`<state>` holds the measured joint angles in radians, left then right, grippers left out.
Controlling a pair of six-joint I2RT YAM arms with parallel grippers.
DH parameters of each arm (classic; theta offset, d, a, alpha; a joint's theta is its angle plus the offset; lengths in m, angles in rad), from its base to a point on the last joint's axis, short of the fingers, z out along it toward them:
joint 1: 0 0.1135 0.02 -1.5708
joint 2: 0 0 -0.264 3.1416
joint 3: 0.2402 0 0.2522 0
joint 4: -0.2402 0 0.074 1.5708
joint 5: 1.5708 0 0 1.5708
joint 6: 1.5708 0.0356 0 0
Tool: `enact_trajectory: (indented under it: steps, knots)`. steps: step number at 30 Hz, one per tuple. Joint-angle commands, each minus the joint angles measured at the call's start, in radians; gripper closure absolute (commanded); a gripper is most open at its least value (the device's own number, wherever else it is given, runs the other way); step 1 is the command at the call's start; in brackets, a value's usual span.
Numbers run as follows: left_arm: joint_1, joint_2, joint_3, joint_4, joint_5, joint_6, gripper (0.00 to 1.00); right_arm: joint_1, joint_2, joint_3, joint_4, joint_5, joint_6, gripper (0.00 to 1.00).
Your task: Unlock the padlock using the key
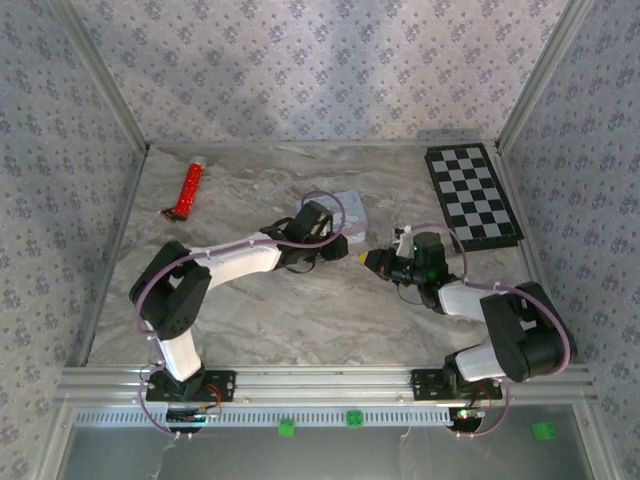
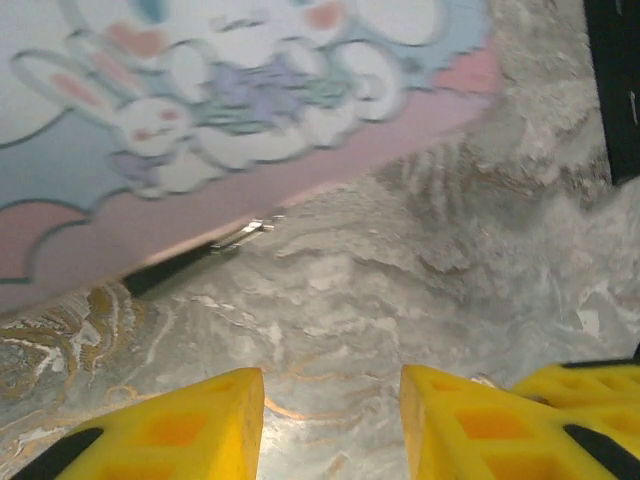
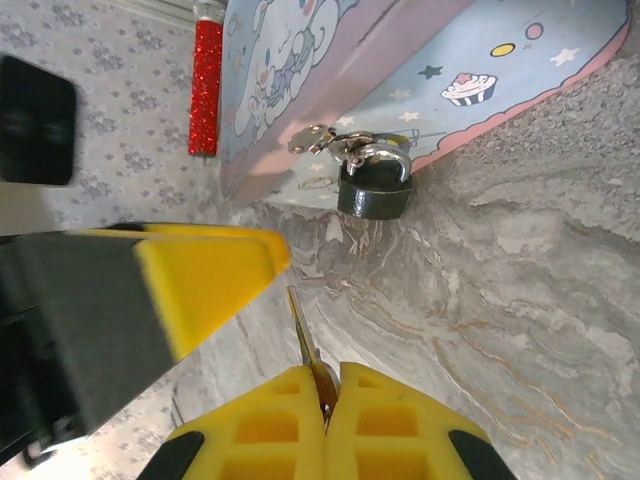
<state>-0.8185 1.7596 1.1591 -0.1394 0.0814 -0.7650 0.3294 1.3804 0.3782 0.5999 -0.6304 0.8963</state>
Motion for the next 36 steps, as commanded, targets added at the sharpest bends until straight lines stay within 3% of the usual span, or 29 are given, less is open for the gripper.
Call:
enact_trajectory:
  steps: [1,8,19,26,36]
  knots:
    - [-0.001,-0.027,0.056,-0.158,-0.161,0.224,0.59,-0.005,-0.056,0.042,-0.164,0.026,-0.112,1.00]
    - [-0.004,0.106,0.214,-0.281,-0.165,0.380,0.58,-0.009,-0.086,0.036,-0.192,0.028,-0.123,1.00]
    - [-0.012,0.167,0.268,-0.296,-0.167,0.391,0.56,-0.010,-0.091,0.017,-0.187,0.031,-0.121,1.00]
    - [-0.005,0.232,0.313,-0.347,-0.254,0.394,0.52,-0.011,-0.099,0.006,-0.186,0.036,-0.120,1.00]
    - [0.017,0.235,0.295,-0.290,-0.213,0.353,0.50,-0.012,-0.104,-0.004,-0.178,0.035,-0.116,1.00]
